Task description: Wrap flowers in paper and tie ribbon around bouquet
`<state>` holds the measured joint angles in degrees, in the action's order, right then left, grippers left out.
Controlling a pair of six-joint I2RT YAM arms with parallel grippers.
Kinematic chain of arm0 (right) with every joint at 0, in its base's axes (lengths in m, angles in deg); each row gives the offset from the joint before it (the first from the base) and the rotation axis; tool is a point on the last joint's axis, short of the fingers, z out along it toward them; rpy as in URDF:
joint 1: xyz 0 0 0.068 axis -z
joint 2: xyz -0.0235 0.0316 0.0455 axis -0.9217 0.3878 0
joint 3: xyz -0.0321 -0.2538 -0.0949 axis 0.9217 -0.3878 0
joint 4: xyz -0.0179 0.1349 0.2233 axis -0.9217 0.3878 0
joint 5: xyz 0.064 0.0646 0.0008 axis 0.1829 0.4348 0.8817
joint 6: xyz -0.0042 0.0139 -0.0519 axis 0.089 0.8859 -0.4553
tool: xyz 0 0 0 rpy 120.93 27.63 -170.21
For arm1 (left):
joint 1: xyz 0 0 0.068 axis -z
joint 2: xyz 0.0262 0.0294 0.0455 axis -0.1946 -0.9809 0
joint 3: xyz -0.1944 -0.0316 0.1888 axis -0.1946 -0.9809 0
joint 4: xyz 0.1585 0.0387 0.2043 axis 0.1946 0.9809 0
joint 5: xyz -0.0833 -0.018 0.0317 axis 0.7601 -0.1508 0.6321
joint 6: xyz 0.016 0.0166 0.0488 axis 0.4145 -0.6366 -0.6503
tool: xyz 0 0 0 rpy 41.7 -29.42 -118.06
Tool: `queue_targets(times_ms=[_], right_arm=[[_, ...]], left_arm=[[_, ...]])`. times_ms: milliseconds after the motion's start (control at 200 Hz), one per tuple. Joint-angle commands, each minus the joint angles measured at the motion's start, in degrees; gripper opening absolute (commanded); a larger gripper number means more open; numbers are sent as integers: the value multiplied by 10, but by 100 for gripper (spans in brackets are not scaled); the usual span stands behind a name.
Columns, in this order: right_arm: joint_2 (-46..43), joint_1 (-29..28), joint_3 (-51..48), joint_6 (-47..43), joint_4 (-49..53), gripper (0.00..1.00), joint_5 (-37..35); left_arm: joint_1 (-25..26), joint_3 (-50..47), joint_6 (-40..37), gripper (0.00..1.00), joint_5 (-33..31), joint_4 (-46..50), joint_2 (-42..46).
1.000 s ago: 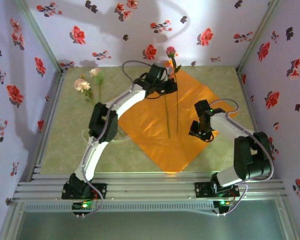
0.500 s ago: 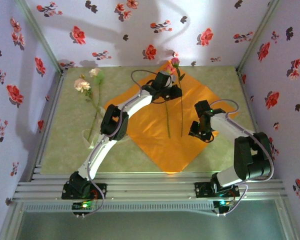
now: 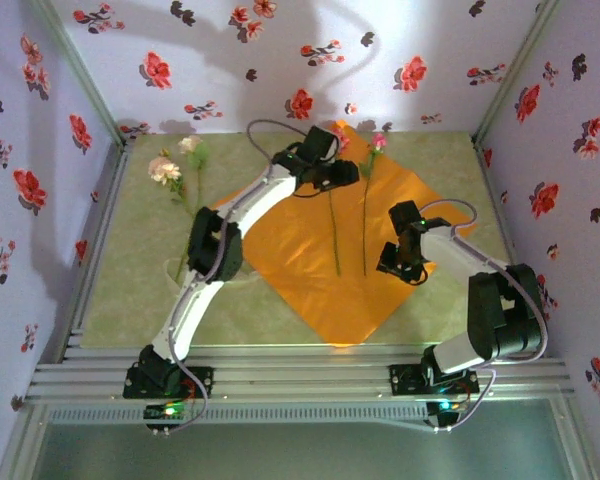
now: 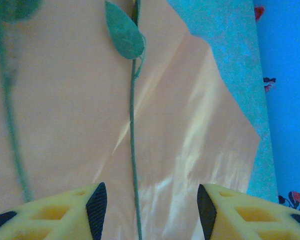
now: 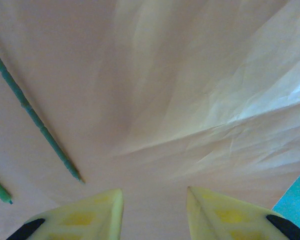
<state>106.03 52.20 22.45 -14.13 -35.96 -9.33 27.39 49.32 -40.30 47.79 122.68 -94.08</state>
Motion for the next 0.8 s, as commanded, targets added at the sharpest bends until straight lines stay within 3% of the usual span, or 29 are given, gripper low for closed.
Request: queue_targets(times_ms=[0, 225, 385, 530, 795], right_arm=[[18, 2, 18, -7, 2, 39, -8], [31, 2, 45, -13, 4, 40, -14], [33, 0, 56, -15, 8, 40, -15], [35, 1, 59, -13, 12, 40, -17], [34, 1, 65, -8, 29, 40, -23]], left_arm=[[-61, -31, -27, 49, -83, 119, 131], [-233, -145, -142, 41, -127, 266, 207], [-296, -213, -257, 40, -191, 289, 194], [-324, -237, -308, 43, -208, 261, 158], [-325, -153, -336, 49, -253, 242, 41]])
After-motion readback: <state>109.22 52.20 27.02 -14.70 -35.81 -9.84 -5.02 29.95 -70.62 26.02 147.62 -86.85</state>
